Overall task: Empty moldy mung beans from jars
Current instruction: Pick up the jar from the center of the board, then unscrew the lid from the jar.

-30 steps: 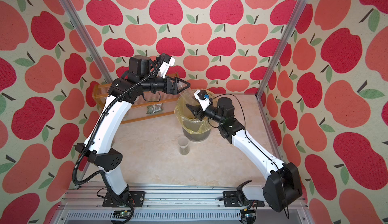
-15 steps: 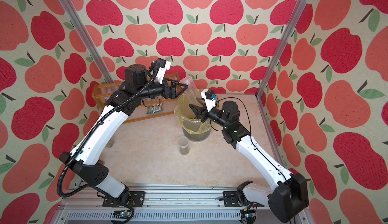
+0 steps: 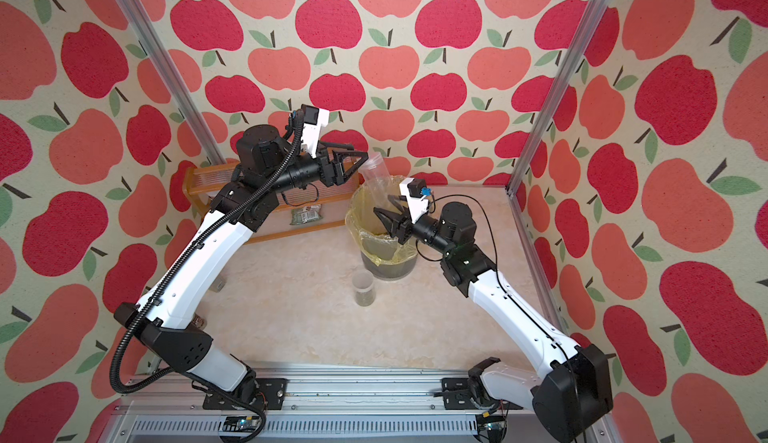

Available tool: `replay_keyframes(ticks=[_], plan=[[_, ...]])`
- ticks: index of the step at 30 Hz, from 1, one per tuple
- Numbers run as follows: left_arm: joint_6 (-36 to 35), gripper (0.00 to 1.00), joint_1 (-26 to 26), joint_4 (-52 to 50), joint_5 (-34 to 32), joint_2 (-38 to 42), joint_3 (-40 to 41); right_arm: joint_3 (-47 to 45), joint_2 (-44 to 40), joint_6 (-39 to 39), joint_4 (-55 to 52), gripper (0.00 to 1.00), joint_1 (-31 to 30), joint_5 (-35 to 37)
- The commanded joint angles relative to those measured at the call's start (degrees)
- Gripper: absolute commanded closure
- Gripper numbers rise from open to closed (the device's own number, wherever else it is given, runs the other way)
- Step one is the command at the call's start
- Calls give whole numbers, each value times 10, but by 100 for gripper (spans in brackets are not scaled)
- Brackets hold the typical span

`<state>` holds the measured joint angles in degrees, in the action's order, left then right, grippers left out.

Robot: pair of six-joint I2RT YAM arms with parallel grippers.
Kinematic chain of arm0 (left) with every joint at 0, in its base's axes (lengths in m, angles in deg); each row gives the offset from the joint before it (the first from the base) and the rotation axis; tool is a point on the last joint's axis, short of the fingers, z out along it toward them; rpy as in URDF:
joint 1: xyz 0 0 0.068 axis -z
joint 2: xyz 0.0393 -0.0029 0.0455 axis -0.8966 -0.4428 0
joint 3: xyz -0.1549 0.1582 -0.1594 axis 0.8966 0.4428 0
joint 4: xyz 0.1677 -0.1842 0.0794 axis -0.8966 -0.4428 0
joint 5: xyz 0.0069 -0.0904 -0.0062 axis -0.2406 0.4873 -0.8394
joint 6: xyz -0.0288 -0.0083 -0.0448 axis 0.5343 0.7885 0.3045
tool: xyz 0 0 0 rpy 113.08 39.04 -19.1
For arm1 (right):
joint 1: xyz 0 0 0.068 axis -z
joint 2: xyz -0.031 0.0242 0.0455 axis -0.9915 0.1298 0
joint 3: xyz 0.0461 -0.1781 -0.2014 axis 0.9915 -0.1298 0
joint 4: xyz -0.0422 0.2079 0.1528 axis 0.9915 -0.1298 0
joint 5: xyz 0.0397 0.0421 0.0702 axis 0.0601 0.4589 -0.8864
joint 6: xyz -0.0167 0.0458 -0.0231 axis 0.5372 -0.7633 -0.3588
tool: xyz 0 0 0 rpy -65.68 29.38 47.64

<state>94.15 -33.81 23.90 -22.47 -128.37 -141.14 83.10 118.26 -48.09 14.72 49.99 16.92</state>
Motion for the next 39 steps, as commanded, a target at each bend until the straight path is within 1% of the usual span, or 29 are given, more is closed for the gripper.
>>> replay_keyframes(ticks=[1, 9, 12, 18, 22, 23, 26, 32, 36, 39], plan=[[19, 28, 5, 30, 29, -19, 3, 1, 4, -8, 22, 53, 5, -16], [6, 27, 23, -6, 43, -48, -28, -3, 9, -14, 37, 53, 7, -20], [6, 28, 23, -11, 38, -54, -34, -2, 10, -12, 36, 53, 7, -23], [22, 28, 22, 27, 44, -50, -21, -4, 8, -11, 28, 53, 8, -17], [22, 24, 23, 23, 38, -48, -23, 0, 12, -28, 26, 53, 15, -11], [23, 21, 23, 25, 33, -47, -20, -1, 13, -33, 30, 54, 16, -15], [22, 21, 22, 29, 16, -42, -12, -5, 17, -39, 38, 53, 18, -20], [37, 23, 14, 47, 3, -42, -1, -15, 22, -46, 53, 54, 19, -31], [59, 26, 3, 55, 12, -51, -2, -18, 25, -43, 52, 54, 19, -30], [59, 29, 1, 42, 24, -64, -17, -15, 29, -43, 51, 54, 20, -28]])
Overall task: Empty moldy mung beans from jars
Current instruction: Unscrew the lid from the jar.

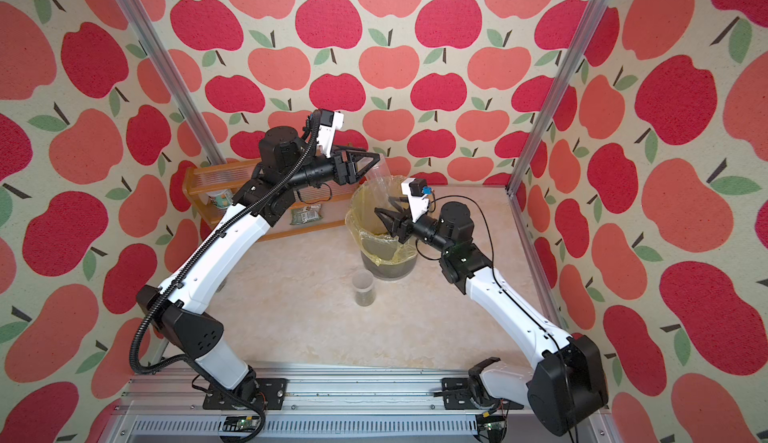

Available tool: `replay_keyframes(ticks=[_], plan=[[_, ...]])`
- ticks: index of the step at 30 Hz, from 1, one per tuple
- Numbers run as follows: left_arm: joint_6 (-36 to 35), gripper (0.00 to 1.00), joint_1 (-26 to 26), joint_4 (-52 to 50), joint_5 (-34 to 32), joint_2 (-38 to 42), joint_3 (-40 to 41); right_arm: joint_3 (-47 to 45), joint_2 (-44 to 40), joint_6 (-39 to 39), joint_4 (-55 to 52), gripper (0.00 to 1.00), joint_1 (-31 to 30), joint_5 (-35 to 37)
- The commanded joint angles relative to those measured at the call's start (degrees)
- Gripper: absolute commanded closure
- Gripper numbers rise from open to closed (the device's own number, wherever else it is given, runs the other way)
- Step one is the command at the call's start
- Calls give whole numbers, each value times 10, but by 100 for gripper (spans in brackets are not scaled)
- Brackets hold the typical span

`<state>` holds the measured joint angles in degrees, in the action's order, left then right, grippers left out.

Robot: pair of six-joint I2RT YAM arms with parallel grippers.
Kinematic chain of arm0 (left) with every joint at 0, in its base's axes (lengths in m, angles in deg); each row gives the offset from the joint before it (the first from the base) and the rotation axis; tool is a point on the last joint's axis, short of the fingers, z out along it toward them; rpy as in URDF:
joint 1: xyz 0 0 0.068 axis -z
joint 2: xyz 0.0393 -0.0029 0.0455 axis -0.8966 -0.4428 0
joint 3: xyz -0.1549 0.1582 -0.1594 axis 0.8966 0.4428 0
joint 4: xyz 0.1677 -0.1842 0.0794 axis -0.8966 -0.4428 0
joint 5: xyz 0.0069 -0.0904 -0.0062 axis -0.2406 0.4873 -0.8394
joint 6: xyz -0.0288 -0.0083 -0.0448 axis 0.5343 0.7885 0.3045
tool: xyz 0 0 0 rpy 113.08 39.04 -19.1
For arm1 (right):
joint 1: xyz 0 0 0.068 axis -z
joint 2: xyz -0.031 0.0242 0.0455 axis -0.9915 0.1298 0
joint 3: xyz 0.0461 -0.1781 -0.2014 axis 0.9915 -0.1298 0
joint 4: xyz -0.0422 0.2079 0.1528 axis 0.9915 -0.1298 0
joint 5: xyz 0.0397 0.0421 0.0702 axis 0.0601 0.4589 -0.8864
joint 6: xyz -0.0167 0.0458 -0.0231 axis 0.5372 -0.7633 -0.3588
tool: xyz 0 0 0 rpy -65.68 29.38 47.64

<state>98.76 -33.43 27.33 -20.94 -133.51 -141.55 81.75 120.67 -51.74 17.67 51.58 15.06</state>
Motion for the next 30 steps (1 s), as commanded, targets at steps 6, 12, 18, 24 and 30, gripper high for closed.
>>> replay_keyframes(ticks=[6, 12, 18, 24, 30], plan=[[10, 26, -3, -34, 41, -42, -51, 4, 13, -9, 28, 54, 5, -9], [5, 28, -2, -59, 48, -56, -67, 4, 22, -11, 30, 54, 5, -8], [5, 32, -2, -63, 46, -60, -78, 2, 23, -13, 30, 54, 5, -5], [12, 40, 2, -75, 28, -64, -87, 10, 26, -8, 20, 56, 2, 7], [11, 49, 19, -103, -13, -77, -114, 23, 19, 55, -9, 60, -44, 92]])
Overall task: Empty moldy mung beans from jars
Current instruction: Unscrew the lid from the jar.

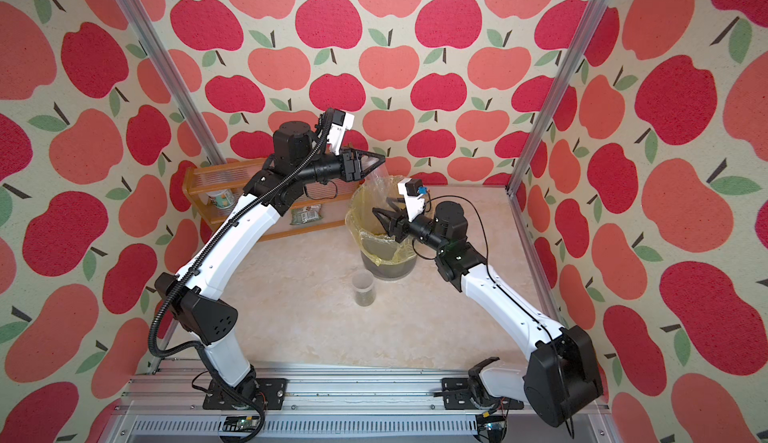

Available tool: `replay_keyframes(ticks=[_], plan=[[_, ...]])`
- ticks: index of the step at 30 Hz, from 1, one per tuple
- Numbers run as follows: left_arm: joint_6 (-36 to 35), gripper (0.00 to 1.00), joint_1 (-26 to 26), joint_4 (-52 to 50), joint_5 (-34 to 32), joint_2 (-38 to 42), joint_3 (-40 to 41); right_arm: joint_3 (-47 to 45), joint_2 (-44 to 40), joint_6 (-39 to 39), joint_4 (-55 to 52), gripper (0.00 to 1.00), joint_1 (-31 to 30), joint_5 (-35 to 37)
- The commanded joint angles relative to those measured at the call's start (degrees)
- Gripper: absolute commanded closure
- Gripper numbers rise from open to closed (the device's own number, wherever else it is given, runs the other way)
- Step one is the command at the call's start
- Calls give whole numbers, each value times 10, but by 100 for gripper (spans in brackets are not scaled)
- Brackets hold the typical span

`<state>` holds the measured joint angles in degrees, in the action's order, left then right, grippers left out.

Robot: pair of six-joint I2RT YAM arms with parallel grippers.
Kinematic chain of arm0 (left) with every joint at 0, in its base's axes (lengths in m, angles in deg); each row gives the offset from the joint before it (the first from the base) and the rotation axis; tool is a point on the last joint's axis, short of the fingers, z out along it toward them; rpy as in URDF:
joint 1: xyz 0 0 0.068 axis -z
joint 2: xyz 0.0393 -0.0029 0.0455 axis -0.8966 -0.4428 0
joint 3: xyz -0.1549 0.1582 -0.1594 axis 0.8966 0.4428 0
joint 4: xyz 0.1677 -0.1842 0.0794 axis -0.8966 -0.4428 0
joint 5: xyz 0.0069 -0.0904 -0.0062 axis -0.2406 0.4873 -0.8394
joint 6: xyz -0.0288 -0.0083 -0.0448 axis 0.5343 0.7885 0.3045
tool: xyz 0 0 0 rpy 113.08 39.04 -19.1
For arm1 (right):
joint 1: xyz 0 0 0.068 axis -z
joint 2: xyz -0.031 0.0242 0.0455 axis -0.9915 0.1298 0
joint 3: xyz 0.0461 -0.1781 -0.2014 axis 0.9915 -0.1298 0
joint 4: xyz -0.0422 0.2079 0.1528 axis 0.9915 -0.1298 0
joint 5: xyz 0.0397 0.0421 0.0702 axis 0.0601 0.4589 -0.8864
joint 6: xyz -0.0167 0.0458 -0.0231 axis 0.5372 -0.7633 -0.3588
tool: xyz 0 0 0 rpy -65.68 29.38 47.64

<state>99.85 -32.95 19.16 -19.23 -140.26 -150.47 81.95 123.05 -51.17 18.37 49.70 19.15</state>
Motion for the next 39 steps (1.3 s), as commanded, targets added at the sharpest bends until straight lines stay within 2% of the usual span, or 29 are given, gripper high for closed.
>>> replay_keyframes(ticks=[1, 6, 14, 16, 20, 25, 29, 31, 39], plan=[[-2, 48, 18, -29, -44, -11, -29, 26, -7, 68, -24, 60, -39, 78], [1, 48, 33, -53, -104, -22, -44, 41, -6, 122, -34, 61, -90, 180], [8, 46, 50, -84, -225, -22, -41, 51, 8, 190, 9, 63, -166, 392], [12, 46, 53, -86, -227, -28, -43, 65, 21, 193, 4, 63, -174, 418], [14, 46, 56, -109, -211, -32, -55, 78, 29, 179, 0, 63, -175, 419], [21, 42, 49, -106, -187, -3, -22, 80, 18, 152, -22, 62, -172, 401], [31, 36, 44, -106, -167, 11, 0, 95, 18, 113, -71, 61, -150, 333], [36, 28, 42, -101, -157, 14, 6, 100, 18, 107, -85, 62, -145, 326], [39, 13, 42, -52, -147, 42, 30, 103, 14, 45, -116, 62, -106, 284]])
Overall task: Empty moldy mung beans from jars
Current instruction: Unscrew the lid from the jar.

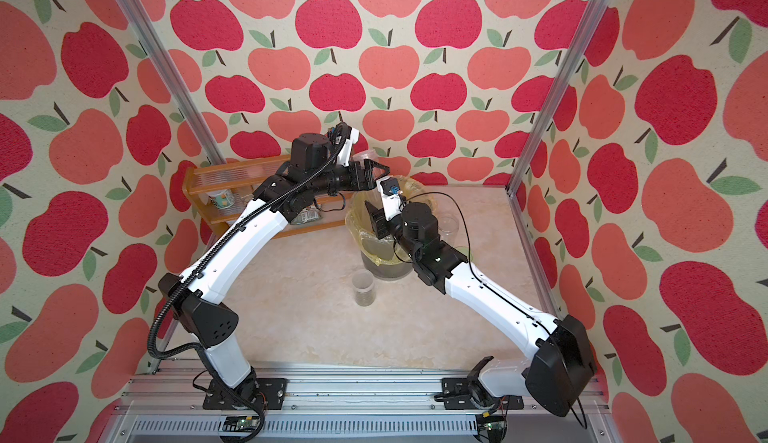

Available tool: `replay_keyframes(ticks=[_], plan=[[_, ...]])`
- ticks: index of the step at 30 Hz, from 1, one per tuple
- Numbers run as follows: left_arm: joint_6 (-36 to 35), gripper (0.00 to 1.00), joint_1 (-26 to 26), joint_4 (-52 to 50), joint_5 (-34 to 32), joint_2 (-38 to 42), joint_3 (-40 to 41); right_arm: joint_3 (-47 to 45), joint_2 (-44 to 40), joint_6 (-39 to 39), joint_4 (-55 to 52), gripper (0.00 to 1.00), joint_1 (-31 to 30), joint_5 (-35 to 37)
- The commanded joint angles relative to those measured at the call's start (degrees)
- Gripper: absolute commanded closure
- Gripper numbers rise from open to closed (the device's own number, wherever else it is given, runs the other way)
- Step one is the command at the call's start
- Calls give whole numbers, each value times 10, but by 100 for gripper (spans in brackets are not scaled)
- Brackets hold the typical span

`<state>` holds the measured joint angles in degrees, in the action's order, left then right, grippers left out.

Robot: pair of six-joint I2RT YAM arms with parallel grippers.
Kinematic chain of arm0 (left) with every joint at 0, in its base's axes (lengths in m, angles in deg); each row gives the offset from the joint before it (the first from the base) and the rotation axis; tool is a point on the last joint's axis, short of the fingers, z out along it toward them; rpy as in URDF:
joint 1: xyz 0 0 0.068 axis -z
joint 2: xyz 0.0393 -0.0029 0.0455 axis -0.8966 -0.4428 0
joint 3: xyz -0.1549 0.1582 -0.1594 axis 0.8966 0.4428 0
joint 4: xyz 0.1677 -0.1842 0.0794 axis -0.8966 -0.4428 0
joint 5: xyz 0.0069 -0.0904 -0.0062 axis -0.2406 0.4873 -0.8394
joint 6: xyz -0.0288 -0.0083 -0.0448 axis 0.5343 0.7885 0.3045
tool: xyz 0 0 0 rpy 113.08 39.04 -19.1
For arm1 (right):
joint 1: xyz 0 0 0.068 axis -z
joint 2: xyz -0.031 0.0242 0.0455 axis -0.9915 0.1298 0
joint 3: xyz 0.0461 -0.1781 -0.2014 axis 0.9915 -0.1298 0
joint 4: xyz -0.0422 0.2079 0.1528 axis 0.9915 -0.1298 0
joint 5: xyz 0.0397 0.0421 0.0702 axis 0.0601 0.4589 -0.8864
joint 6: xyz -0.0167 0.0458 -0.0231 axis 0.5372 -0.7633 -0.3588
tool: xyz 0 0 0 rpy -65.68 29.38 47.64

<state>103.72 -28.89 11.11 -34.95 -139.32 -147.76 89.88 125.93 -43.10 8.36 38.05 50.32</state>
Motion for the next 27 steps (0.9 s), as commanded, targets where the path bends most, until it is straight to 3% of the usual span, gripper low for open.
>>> replay_keyframes(ticks=[1, 10, 15, 20, 27], plan=[[-4, 11, 1, 29, 8, 36, 3, 25, -14, -40, -20, 62, 14, -30], [-22, 5, -14, 46, 15, 56, 1, 13, -20, -66, -41, 62, 33, -62], [-10, 7, -45, 49, 71, 68, 6, -20, -39, -119, 9, 63, 75, -177], [-18, 9, -69, 78, 117, 110, 45, -87, -46, -239, 178, 63, 132, -322], [-21, 9, -70, 122, 189, 114, 57, -92, -23, -276, 244, 63, 145, -406]])
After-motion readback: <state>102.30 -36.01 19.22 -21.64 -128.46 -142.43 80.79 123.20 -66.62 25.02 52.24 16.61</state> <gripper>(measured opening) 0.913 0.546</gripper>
